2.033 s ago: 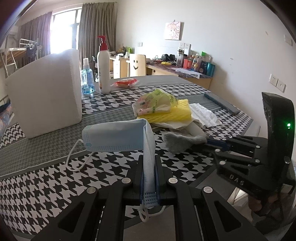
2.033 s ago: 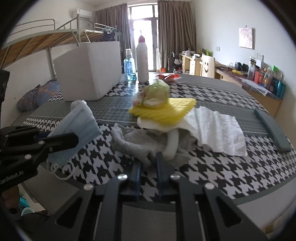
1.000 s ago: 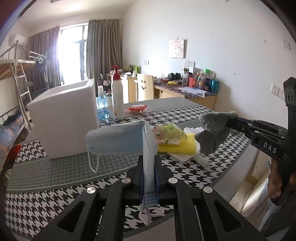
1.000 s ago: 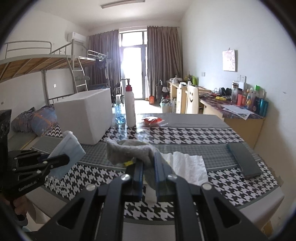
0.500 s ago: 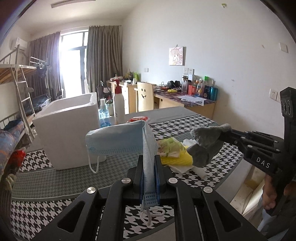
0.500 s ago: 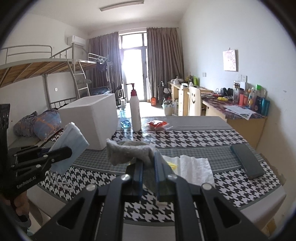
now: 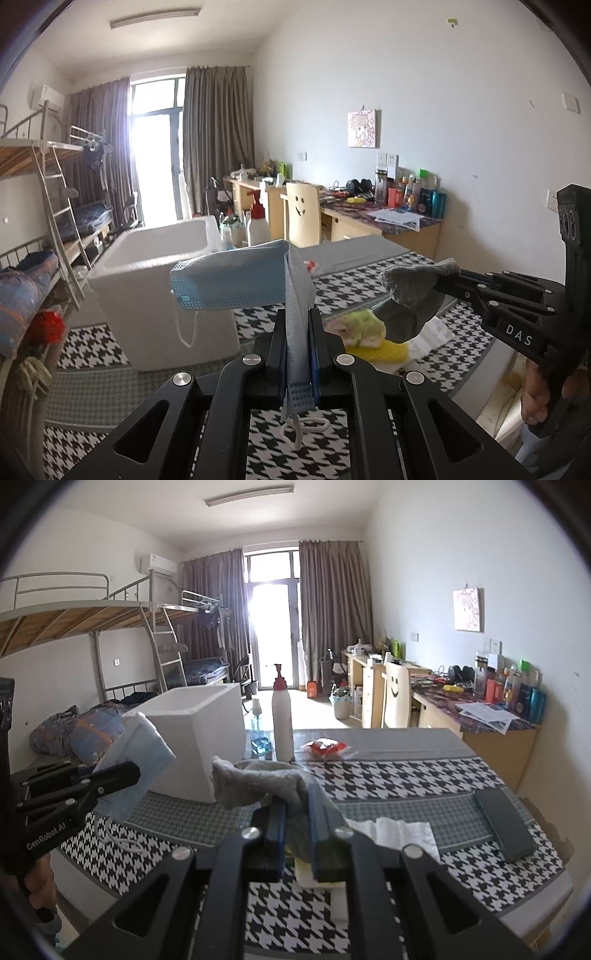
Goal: Organize soft objects
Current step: 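Carry the mask and grey cloth with both tools over the white foam box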
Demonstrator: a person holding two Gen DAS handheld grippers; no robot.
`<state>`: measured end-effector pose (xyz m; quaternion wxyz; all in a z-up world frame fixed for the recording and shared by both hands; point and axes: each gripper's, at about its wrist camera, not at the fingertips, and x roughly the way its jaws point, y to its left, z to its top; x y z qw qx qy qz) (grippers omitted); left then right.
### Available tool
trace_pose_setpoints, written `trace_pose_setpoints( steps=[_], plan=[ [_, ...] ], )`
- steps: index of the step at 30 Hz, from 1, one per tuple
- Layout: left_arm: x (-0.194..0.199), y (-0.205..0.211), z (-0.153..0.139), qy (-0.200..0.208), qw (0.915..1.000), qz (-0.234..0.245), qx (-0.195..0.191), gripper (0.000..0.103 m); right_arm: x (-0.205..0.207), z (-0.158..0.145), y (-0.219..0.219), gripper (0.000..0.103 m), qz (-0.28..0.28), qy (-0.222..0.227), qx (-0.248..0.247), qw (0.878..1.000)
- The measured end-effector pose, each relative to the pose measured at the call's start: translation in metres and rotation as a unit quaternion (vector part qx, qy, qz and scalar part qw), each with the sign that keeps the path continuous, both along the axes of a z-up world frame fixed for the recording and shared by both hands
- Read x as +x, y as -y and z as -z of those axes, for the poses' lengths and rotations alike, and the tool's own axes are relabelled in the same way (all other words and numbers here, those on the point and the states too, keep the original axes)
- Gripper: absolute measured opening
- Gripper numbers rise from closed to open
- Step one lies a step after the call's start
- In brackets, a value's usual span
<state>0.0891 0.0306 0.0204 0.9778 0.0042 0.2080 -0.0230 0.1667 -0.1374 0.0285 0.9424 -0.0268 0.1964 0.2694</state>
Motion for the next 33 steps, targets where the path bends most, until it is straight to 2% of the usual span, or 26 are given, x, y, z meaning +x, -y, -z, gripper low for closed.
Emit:
trace_pose_setpoints(
  steps=[33],
  plan=[
    [0.034,-0.023,-0.051,0.059,0.9964,-0.052,0.032,0.01,0.026,-0.051,-0.038,0.013,-0.022,0.028,0.015,0.999]
  ],
)
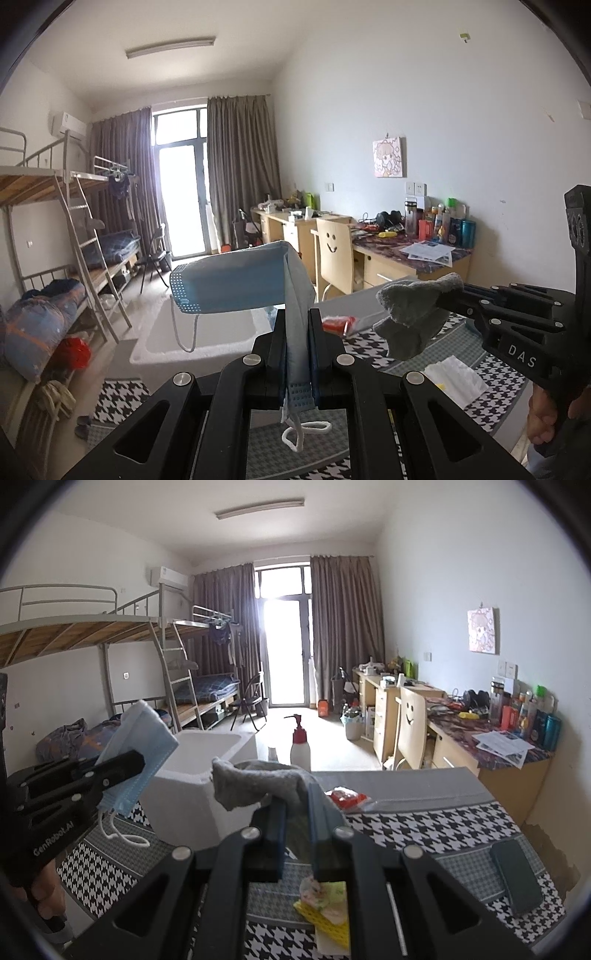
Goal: Organize soft objects
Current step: 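Carry the mask and grey cloth with both tools over the white foam box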
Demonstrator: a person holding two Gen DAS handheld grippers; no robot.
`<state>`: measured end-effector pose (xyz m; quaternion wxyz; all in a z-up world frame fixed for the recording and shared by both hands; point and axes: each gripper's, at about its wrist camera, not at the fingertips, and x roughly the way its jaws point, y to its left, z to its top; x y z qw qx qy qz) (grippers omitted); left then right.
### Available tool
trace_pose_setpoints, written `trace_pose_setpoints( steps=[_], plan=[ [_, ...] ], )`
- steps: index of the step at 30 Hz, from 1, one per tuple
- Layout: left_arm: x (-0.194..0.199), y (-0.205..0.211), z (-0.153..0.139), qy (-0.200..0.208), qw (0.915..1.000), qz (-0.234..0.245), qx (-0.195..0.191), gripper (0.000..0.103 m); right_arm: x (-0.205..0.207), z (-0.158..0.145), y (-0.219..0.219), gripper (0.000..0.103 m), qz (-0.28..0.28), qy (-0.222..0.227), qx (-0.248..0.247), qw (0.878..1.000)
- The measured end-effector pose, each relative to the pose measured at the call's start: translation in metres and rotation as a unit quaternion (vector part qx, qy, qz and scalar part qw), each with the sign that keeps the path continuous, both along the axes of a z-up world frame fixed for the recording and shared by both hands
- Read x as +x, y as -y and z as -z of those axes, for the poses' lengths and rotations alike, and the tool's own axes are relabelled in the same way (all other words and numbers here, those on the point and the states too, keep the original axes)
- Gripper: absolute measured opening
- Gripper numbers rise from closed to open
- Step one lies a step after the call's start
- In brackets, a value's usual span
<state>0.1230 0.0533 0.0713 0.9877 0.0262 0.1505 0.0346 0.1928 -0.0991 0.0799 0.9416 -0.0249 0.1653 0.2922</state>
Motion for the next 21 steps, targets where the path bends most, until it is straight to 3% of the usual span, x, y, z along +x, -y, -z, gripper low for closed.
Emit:
trace_pose_setpoints(
  steps=[21],
  plan=[
    [0.037,-0.039,-0.021,-0.001,0.9989,-0.045,-0.01,0.01,0.022,-0.024,-0.032,0.013,-0.025,0.017,-0.005,1.0]
  ],
)
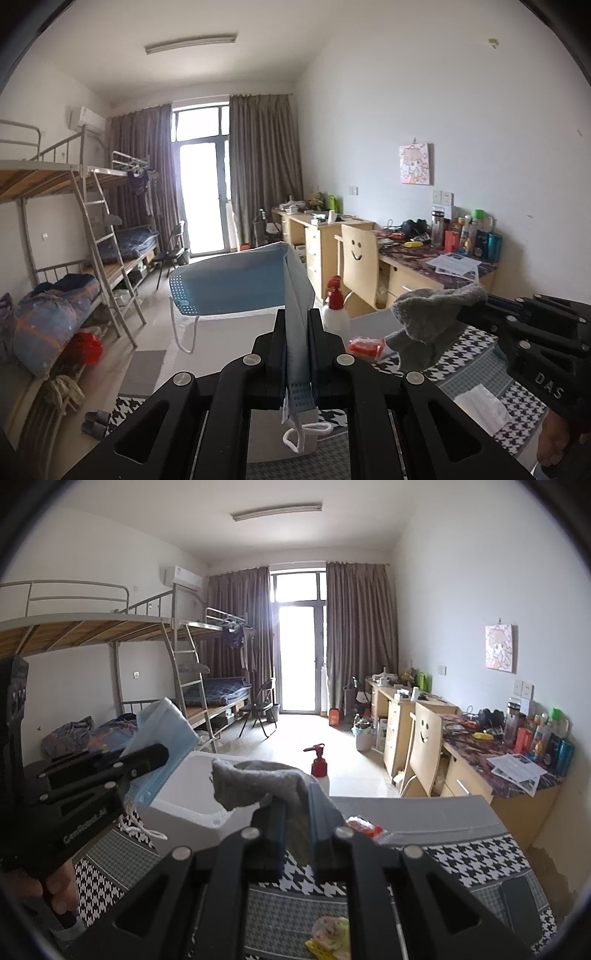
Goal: Organize soft objects
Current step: 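Carry the mask and grey cloth with both tools over the white foam box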
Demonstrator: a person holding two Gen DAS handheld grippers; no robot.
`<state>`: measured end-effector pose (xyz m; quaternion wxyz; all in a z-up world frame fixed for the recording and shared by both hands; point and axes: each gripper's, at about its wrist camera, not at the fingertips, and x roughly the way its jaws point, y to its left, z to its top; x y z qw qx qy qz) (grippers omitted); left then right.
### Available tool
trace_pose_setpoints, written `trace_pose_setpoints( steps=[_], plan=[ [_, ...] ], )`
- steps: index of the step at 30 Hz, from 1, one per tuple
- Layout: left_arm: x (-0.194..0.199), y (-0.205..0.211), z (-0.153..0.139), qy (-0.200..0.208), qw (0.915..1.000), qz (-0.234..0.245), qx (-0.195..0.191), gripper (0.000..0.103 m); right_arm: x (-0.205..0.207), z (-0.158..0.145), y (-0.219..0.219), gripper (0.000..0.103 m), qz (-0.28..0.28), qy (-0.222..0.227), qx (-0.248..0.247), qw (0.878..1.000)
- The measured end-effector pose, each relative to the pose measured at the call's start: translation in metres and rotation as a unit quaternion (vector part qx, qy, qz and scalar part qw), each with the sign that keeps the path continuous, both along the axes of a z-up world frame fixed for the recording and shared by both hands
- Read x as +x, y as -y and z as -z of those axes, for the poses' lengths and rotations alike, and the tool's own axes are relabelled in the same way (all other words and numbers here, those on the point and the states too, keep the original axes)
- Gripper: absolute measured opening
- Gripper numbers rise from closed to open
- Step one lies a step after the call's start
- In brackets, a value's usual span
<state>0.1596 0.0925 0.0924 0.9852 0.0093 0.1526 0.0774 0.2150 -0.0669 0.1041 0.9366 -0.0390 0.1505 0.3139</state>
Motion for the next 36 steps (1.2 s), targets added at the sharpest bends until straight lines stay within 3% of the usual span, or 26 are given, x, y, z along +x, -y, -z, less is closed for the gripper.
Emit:
trace_pose_setpoints(
  steps=[18,36],
  plan=[
    [0.033,-0.04,-0.005,-0.015,0.9985,-0.051,-0.012,0.01,0.02,-0.014,-0.038,0.013,-0.023,0.01,-0.005,1.0],
    [0.078,-0.08,0.02,-0.083,0.9934,-0.058,-0.053,0.01,0.047,-0.013,-0.071,0.013,-0.042,-0.015,-0.022,0.999]
  ],
)
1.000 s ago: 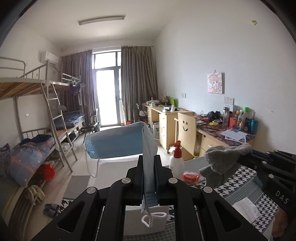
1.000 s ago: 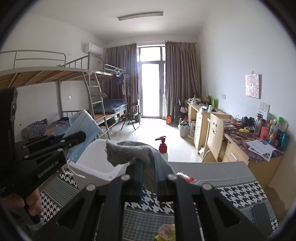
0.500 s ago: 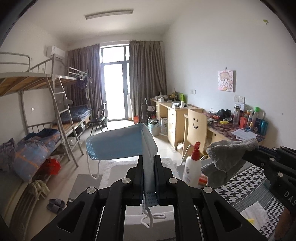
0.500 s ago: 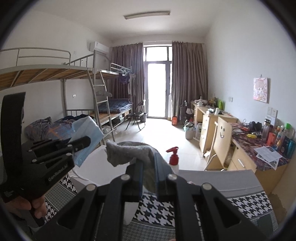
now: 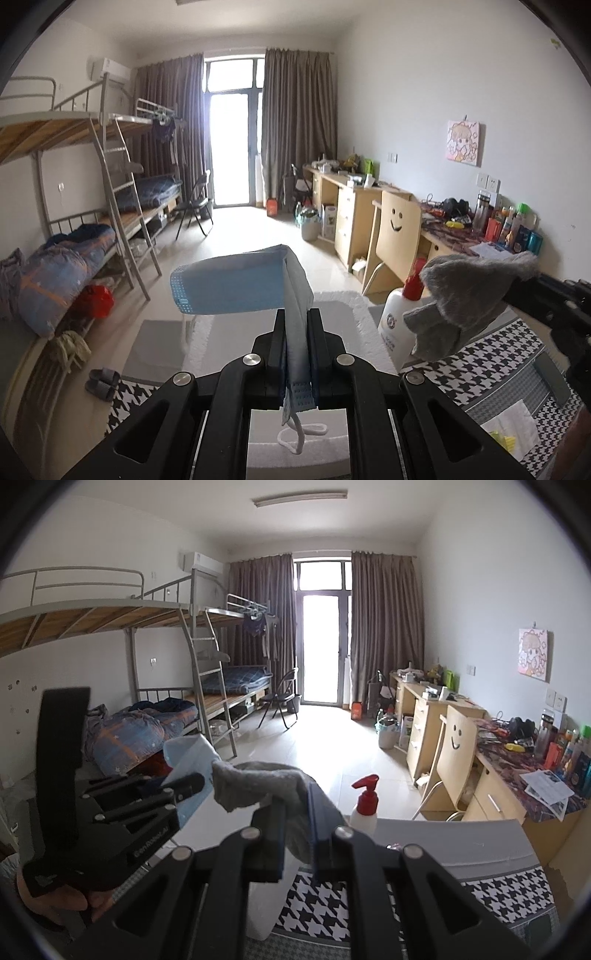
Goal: Organize soft objects
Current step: 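Carry the mask and grey cloth with both tools over the white foam box, then open the left tool to drop the blue mask into the foam box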
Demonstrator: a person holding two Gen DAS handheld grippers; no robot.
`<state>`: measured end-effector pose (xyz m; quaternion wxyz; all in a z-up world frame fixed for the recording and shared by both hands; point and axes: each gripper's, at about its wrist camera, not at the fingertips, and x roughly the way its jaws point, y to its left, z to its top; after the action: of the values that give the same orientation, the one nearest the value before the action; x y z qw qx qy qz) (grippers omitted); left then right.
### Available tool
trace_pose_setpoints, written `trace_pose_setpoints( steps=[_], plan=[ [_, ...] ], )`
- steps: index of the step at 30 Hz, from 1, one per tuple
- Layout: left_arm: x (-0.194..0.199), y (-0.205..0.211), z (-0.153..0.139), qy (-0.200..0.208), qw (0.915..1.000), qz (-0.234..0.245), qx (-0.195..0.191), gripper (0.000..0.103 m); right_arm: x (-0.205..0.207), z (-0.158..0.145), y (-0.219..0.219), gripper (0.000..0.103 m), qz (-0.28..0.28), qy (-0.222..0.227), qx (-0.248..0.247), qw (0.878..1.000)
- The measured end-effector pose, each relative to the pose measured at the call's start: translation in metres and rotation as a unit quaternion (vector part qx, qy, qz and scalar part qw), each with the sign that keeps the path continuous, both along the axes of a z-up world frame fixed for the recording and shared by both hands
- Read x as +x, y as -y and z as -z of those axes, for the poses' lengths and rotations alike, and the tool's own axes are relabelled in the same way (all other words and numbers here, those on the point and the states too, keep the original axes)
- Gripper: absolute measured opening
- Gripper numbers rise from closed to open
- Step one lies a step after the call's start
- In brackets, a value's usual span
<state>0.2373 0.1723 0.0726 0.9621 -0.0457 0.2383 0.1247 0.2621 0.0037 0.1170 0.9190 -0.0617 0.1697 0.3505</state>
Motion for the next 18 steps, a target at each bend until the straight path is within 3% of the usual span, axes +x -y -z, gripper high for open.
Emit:
trace_pose_setpoints(
  steps=[5,7,9,11,15,18],
  plan=[
    [0.01,-0.006,0.011,-0.016,0.9997,0.012,-0.016,0.013,0.004,0.001,-0.003,0.013,0.003,-0.005,-0.005,1.0],
    [0.012,-0.006,0.014,-0.023,0.9995,0.017,-0.011,0.026,0.005,0.001,-0.004,0.013,0.004,-0.004,-0.008,1.0],
    [0.011,-0.007,0.015,-0.023,0.9996,0.012,-0.006,0.061,0.006,0.001,-0.005,0.013,0.004,-0.005,-0.008,1.0],
    [0.005,-0.01,0.012,-0.013,0.9999,0.001,-0.006,0.076,0.006,0.0,-0.006,0.013,0.004,-0.005,-0.008,1.0],
    [-0.003,-0.018,0.009,-0.006,0.9999,-0.014,-0.004,0.09,0.007,0.001,-0.008,0.013,0.001,-0.006,-0.011,1.0],
    [-0.011,-0.024,0.008,-0.002,0.9995,-0.031,-0.003,0.091,0.009,0.001,-0.014,0.013,-0.004,-0.011,-0.011,1.0]
  ],
)
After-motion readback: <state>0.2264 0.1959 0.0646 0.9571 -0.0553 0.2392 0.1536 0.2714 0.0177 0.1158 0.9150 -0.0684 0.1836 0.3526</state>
